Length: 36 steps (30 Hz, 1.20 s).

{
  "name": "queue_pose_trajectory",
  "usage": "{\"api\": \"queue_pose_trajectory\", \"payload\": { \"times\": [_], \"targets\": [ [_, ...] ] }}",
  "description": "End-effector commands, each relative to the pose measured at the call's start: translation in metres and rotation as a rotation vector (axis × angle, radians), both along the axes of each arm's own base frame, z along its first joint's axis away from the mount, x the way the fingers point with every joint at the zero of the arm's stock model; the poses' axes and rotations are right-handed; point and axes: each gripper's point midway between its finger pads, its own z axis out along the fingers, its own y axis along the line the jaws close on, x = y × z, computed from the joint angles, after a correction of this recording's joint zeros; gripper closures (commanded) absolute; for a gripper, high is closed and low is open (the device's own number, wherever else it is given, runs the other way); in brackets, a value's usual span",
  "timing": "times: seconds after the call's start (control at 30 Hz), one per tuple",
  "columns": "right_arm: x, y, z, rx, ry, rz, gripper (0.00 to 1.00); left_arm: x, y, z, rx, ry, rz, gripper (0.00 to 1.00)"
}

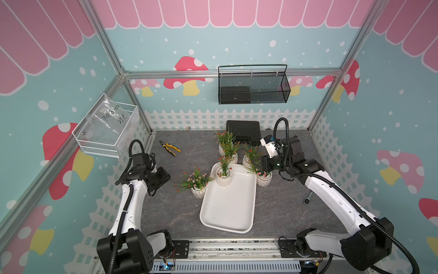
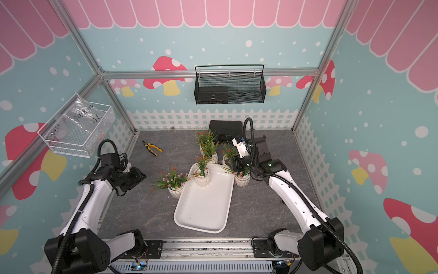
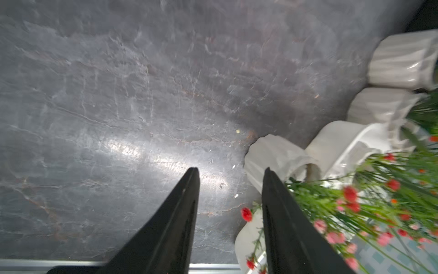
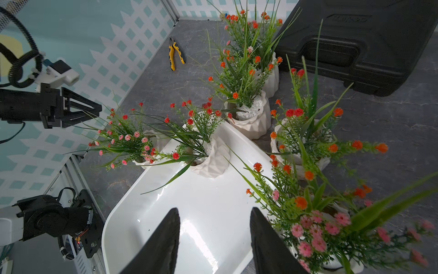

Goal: Put the potted gypsophila into the storage box
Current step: Pick up the baby's breath potted plant from the center of the board.

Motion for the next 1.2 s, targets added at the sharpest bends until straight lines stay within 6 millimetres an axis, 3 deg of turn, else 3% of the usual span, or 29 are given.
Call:
{"api": "queue_pose_trajectory", "payload": {
  "times": [0.0, 0.23, 0.57, 0.9, 1.17],
  "targets": [
    [-0.003, 0.002, -0.005, -0.020, 0.002, 0.052, 0.50, -0.006, -0.026, -0.015, 0.011, 0.054, -0.080, 0.55],
    [-0.003, 0.003, -0.011, -0.027, 0.013, 0.062, 0.50, -0.008, -0.051, -0.031, -0.023, 0.120, -0.164, 0.56],
    [-0.003, 0.006, -0.016, -0.026, 0.028, 0.076, 0.50, -0.006, -0.091, -0.032, -0.076, 0.122, -0.325, 0.60],
    [-0.010, 0.014, -0.018, 0.008, 0.054, 0.131, 0.52, -0.003, -0.097, -0.041, -0.064, 0.148, -0.348, 0.63],
    [-0.009, 0.013, -0.025, -0.002, 0.069, 0.124, 0.52, 0.005, -0.109, -0.032, -0.134, 0.091, -0.345, 0.65]
  ]
}}
